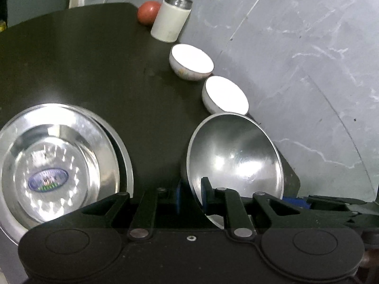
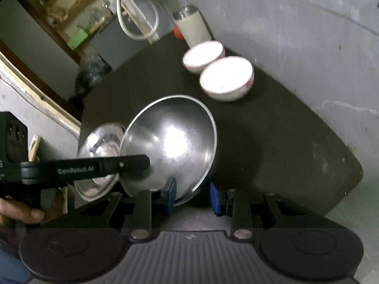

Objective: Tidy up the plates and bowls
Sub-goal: 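Carry the steel bowl with both tools beside the plate stack and lower it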

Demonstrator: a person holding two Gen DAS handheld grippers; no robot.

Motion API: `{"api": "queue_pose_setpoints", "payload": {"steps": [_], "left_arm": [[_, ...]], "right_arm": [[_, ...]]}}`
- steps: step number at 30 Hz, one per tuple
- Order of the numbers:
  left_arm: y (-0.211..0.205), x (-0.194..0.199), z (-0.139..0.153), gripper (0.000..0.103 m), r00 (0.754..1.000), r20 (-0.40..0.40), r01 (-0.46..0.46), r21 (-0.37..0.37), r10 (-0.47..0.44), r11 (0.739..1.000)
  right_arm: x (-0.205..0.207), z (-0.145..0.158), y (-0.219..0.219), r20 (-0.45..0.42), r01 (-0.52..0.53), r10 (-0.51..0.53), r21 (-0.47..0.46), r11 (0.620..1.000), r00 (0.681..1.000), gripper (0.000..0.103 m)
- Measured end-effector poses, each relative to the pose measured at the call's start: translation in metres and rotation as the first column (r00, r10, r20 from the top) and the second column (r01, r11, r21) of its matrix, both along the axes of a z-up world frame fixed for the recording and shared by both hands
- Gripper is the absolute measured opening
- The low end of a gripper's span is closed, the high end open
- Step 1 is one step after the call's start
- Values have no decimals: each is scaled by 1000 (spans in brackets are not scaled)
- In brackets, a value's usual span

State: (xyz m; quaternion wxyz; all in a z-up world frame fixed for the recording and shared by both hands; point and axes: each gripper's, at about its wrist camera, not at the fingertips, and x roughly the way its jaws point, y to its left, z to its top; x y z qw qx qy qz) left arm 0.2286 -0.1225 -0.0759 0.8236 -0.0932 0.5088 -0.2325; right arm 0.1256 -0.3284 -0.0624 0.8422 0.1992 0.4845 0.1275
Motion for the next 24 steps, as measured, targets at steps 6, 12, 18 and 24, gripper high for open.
{"api": "queue_pose_setpoints", "payload": {"steps": [6,12,18,24], "left_arm": [[-5,1,-8,18,999,-42,-23,40,25,999],[-14,1,-9,18,998,-51,-18,105,24,994],[-15,3,-10,18,997,-69,-25,127,34,992],[-14,2,-8,19,998,-56,-19,145,27,989]], "right_arm": [[6,-3,-2,-31,-36,36,-5,999,999,34],[11,-7,-3,-48,-55,55,-2,998,997,34],[15,-9,-5,-50,-56,57,13,998,997,34],[12,-10,-9,-44,-37,38,22,999,998,39]]}}
